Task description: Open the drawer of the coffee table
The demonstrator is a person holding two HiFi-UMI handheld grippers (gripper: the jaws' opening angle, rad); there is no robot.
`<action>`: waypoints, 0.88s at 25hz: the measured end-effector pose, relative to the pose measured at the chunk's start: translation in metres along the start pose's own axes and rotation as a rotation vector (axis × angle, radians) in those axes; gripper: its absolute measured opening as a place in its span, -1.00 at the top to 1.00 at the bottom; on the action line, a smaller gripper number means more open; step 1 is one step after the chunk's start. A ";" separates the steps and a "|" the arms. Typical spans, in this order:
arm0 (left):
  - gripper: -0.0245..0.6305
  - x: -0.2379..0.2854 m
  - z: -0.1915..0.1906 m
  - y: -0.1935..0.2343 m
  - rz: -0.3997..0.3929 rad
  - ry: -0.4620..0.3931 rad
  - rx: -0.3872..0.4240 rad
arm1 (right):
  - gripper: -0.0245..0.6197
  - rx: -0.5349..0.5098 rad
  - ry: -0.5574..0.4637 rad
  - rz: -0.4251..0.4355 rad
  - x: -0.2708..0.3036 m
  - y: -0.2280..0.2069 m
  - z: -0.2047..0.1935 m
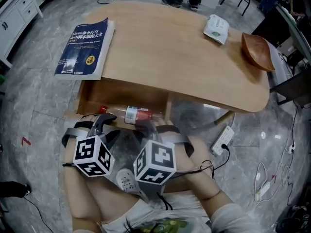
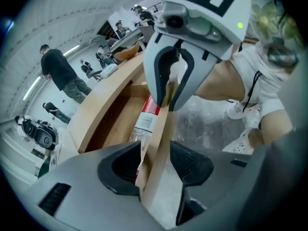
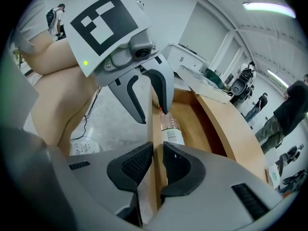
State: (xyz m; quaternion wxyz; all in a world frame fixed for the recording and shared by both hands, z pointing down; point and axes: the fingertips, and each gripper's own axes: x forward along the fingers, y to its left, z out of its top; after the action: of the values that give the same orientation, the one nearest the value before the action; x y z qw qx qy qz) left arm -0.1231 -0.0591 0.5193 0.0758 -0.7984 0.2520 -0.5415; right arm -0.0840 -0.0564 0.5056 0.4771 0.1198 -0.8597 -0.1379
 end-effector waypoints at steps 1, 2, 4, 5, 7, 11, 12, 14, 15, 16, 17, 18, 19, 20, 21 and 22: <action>0.39 0.003 0.000 0.000 -0.004 0.010 0.013 | 0.69 -0.005 -0.002 0.000 0.000 0.000 0.000; 0.39 0.006 0.001 -0.001 -0.005 0.017 0.021 | 0.69 -0.006 -0.006 0.002 0.001 0.000 0.000; 0.40 0.011 0.000 -0.001 -0.009 0.029 0.033 | 0.69 0.000 -0.019 0.017 0.001 0.000 0.000; 0.41 0.014 0.000 -0.001 -0.013 0.037 0.041 | 0.69 0.001 -0.027 0.024 0.002 0.000 0.001; 0.49 0.017 -0.001 -0.001 -0.023 0.049 0.053 | 0.69 -0.017 -0.038 0.021 0.002 0.001 0.001; 0.52 0.016 0.000 -0.002 -0.048 0.044 0.056 | 0.68 -0.095 -0.044 -0.015 0.005 0.004 0.003; 0.52 0.015 0.001 -0.002 -0.047 0.044 0.062 | 0.68 -0.103 -0.050 -0.024 0.005 0.004 0.003; 0.54 0.015 0.001 -0.002 -0.047 0.053 0.078 | 0.68 -0.100 -0.060 -0.052 0.005 0.003 0.004; 0.55 0.015 0.001 -0.002 -0.049 0.056 0.083 | 0.68 -0.090 -0.059 -0.071 0.005 0.002 0.004; 0.55 0.016 0.001 -0.001 -0.050 0.057 0.085 | 0.67 -0.070 -0.053 -0.089 0.006 0.001 0.004; 0.55 0.016 0.000 -0.001 -0.050 0.056 0.086 | 0.67 -0.048 -0.043 -0.102 0.006 0.000 0.004; 0.55 0.016 0.000 -0.001 -0.050 0.056 0.085 | 0.67 -0.031 -0.034 -0.106 0.007 0.000 0.004; 0.55 0.016 0.000 -0.002 -0.051 0.056 0.084 | 0.67 -0.021 -0.027 -0.100 0.007 0.000 0.004; 0.56 0.016 0.000 -0.002 -0.052 0.057 0.082 | 0.67 -0.013 -0.023 -0.088 0.007 0.001 0.003; 0.56 0.016 0.000 -0.002 -0.054 0.058 0.082 | 0.68 -0.006 -0.022 -0.074 0.007 0.001 0.003; 0.56 0.016 0.000 -0.002 -0.056 0.059 0.081 | 0.68 -0.001 -0.024 -0.062 0.006 0.001 0.003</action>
State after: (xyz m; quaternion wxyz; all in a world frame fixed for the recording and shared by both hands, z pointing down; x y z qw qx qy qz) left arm -0.1176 -0.0649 0.5332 0.0856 -0.7850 0.2097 -0.5766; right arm -0.0900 -0.0574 0.5092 0.4624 0.1447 -0.8610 -0.1547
